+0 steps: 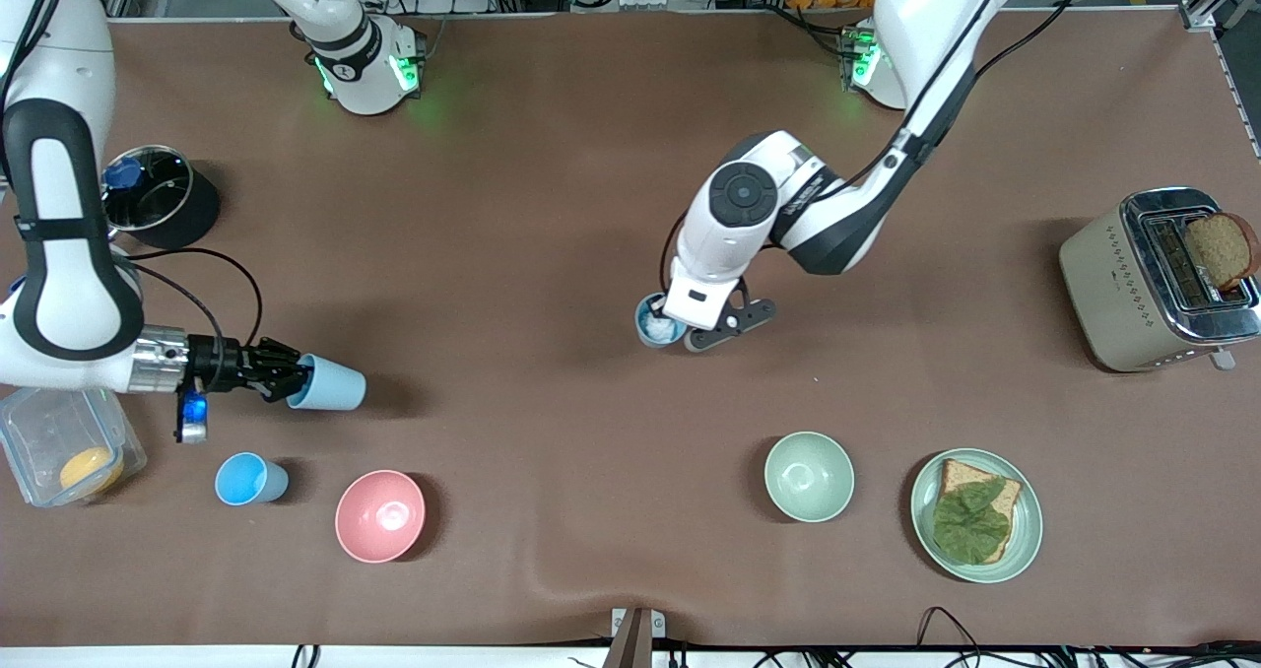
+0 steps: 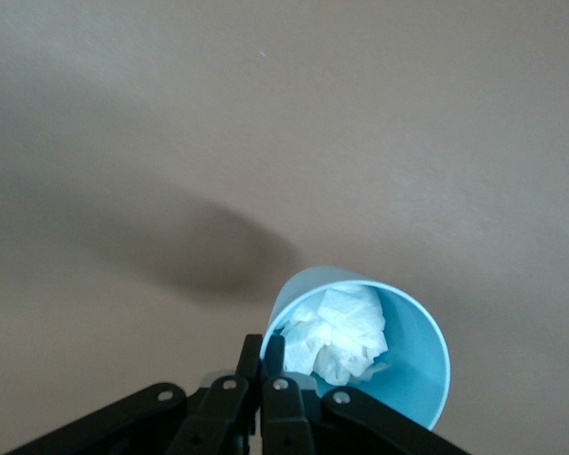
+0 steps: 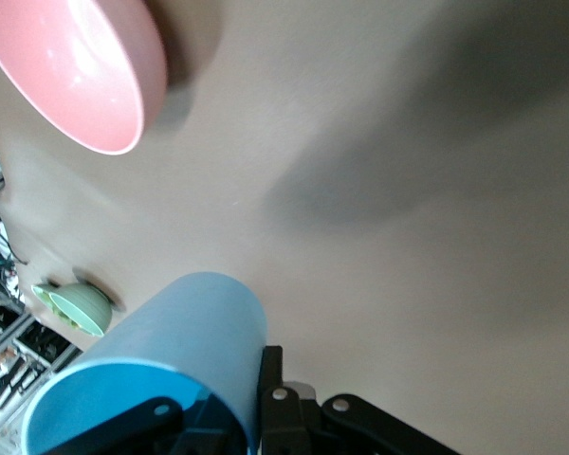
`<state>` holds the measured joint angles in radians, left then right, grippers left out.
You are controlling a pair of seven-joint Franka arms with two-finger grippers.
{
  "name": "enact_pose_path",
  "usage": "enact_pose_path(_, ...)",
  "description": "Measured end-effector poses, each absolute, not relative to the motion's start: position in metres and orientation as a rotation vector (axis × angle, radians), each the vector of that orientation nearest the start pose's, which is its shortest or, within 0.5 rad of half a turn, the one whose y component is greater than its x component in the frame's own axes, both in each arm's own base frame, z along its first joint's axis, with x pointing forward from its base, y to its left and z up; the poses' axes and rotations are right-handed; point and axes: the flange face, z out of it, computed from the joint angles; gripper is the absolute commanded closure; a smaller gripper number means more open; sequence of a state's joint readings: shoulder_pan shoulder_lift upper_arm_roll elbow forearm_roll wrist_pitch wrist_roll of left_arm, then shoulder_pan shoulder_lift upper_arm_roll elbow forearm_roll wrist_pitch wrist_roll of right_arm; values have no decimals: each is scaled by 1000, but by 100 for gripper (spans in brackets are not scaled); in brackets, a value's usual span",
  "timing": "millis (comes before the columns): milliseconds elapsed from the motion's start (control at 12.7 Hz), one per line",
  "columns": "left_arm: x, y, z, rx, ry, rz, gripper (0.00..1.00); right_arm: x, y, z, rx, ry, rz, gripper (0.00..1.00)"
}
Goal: Stack blue cups with both arms
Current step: 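Carry the tissue cup to mid-table with the left gripper and set it down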
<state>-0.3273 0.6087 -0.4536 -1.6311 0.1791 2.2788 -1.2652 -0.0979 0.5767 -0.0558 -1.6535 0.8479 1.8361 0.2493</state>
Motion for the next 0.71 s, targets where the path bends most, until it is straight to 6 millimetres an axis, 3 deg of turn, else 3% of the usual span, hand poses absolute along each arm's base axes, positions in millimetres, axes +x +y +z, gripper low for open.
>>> enact_pose_path(237,526,-473,291,-3199,-773,66,100,672,17,294,-2357,1018,507,100)
enact_pose_path(474,522,-482,277,-3178,-785,46,100,677,65,305,-2490,1057,474,100)
enact_pose_path(711,517,-488,263,-3180,-793,54,100,680,71,306,-2441,1222,467,100)
